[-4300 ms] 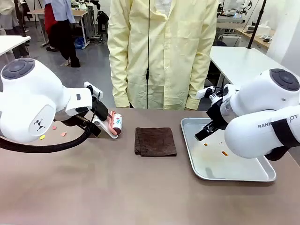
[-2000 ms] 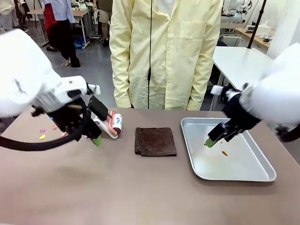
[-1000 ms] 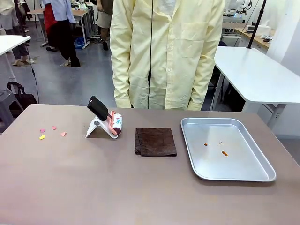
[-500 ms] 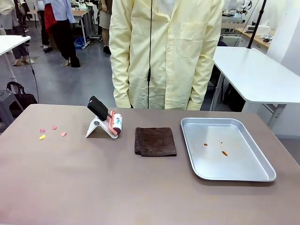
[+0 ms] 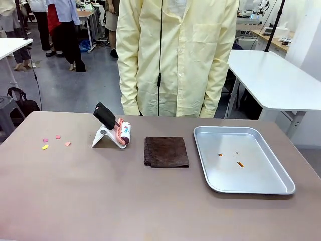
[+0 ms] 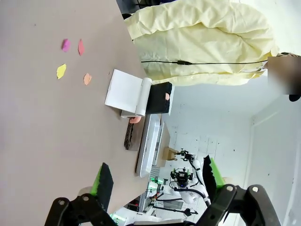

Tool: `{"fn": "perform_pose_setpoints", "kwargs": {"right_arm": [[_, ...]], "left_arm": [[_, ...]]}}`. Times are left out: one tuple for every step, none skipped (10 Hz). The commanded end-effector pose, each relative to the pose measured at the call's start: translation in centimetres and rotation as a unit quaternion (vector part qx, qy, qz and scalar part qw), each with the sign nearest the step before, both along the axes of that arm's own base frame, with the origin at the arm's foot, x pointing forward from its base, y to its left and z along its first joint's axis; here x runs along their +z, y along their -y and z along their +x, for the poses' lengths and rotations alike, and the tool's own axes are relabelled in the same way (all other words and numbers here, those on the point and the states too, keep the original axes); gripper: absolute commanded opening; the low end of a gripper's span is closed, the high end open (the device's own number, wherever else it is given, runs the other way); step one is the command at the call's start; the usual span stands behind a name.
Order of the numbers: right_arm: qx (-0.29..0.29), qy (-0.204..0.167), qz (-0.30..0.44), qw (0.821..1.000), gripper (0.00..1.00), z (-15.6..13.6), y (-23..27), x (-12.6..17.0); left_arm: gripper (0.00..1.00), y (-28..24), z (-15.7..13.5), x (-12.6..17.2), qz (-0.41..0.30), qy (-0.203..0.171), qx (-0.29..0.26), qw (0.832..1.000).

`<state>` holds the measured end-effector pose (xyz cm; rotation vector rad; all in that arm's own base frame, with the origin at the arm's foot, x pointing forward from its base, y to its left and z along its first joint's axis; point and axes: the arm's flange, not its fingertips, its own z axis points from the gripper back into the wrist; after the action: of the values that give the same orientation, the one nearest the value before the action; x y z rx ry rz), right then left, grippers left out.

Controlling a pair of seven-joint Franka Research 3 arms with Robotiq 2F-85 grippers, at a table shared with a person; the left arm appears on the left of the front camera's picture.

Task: Clean the surface of the table.
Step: Hold the Lint Roller with your left hand and the towel with your right hand.

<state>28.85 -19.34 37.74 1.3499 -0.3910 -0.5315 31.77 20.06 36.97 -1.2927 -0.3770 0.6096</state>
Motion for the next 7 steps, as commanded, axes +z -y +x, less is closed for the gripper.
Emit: {"fn": "perform_pose_setpoints", "kwargs": {"right_arm": [[-0.019, -0.004, -0.029, 0.999, 1.00, 0.7, -1.8, 1.2], [-0.017, 0.016, -0.073, 0.997, 1.00, 1.2, -4.4, 3.1], [0.001, 0.033, -0.118, 0.992, 1.00, 2.0, -7.4, 5.2], [0.028, 0.055, -0.165, 0.984, 1.00, 3.2, -11.3, 7.4], [0.062, 0.063, -0.212, 0.973, 1.00, 4.3, -15.5, 8.9], [0.097, 0.063, -0.271, 0.955, 1.00, 5.5, -21.2, 10.1], [0.103, 0.059, -0.303, 0.946, 1.00, 6.0, -24.4, 10.6]], "left_arm": [[1.00, 1.3, 0.4, 1.8, 0.051, -0.015, 0.011, 0.999], [1.00, 2.7, 1.1, 4.3, 0.081, 0.008, -0.012, 0.997], [1.00, 4.3, 2.0, 6.8, 0.114, 0.020, -0.040, 0.993], [1.00, 6.5, 3.6, 9.4, 0.169, 0.009, -0.071, 0.983], [1.00, 8.4, 5.1, 11.3, 0.200, 0.012, -0.112, 0.973], [1.00, 10.9, 7.6, 12.9, 0.241, -0.022, -0.132, 0.961], [1.00, 12.2, 8.7, 13.7, 0.256, -0.024, -0.154, 0.954]]}}
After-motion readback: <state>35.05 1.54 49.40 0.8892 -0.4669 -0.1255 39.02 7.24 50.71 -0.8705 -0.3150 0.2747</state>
